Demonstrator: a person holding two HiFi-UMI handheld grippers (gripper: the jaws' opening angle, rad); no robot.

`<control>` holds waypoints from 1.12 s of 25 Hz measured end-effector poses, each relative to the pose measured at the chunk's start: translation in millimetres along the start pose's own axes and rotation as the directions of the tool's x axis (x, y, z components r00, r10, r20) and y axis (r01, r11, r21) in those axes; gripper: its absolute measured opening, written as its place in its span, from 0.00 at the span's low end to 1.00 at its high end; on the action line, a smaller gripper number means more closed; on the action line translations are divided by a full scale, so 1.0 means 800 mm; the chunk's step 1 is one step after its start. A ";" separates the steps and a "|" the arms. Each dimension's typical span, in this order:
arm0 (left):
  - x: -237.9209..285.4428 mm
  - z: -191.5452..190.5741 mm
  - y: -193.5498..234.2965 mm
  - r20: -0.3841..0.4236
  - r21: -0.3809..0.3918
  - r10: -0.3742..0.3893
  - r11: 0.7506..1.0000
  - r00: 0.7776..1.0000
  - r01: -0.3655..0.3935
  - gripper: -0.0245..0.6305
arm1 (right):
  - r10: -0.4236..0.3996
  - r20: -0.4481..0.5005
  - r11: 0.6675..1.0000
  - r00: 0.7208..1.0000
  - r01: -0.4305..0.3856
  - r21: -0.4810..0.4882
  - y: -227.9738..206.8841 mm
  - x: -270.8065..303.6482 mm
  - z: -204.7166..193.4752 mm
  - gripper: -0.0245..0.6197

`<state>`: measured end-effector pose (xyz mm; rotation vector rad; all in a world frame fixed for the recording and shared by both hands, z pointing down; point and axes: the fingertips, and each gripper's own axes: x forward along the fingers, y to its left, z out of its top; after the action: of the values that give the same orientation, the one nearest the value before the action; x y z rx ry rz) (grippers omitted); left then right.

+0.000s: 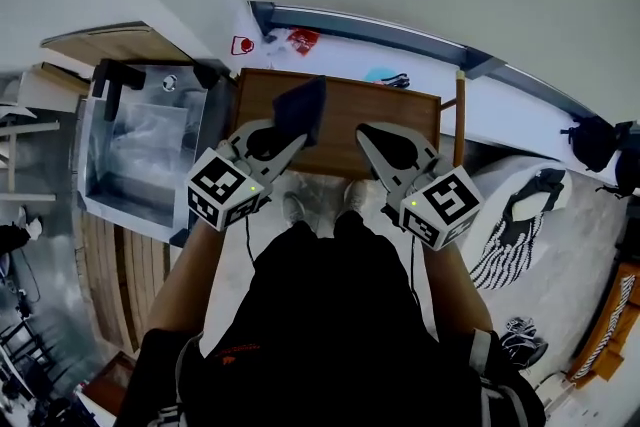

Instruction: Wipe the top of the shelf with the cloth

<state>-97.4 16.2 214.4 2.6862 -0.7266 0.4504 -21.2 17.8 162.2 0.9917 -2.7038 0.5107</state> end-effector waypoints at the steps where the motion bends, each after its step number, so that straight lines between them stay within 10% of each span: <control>1: -0.006 0.002 0.001 0.008 0.003 0.003 1.000 1.000 -0.003 0.12 | 0.000 0.004 1.000 1.000 0.000 -0.009 0.005 0.003 0.004 0.05; 28: -0.050 0.030 0.002 0.109 0.025 0.000 1.000 0.994 -0.003 0.12 | -0.055 0.046 0.996 0.997 0.058 -0.068 0.032 0.034 0.040 0.05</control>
<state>-126.3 22.7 177.9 2.7513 -0.7576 0.3175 -61.1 7.8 135.4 1.0691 -2.7034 0.3864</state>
